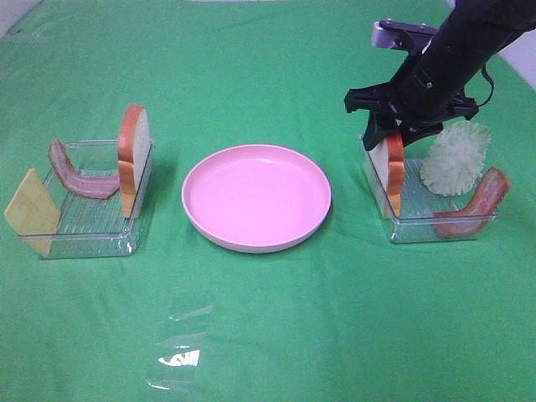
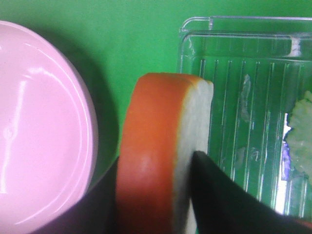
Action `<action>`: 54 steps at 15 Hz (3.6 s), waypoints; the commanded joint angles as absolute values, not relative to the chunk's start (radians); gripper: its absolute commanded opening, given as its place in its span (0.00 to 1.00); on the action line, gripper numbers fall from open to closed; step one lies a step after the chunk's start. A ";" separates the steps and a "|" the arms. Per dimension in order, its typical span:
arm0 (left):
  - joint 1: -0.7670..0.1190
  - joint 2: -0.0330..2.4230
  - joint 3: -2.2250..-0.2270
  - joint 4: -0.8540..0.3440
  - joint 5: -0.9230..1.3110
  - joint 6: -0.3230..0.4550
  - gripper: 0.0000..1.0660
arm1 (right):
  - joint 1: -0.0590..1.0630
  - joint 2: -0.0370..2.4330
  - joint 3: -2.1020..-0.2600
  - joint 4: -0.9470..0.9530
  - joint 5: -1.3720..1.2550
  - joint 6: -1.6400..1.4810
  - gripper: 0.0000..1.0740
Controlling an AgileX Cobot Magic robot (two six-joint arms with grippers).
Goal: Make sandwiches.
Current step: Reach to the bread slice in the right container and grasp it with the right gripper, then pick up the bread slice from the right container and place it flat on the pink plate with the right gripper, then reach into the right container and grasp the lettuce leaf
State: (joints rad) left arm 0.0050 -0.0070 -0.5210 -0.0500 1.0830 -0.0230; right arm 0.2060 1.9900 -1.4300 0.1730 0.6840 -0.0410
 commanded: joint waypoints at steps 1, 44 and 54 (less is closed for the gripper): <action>0.007 -0.011 -0.517 -0.048 1.079 -0.023 0.92 | 0.208 1.983 -1.437 0.158 0.683 -0.057 0.05; 0.007 -0.011 -0.517 -0.055 1.079 -0.023 0.92 | 0.542 2.088 -1.440 0.249 0.399 -0.072 0.91; 0.007 -0.011 -0.517 -0.056 1.079 -0.023 0.92 | 0.541 1.966 -1.583 -0.210 0.895 0.133 0.91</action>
State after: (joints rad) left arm 0.0050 -0.0070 -0.5210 -0.0540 1.0830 -0.0230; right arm 0.5410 1.9770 -1.5780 -0.1900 0.8620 0.1210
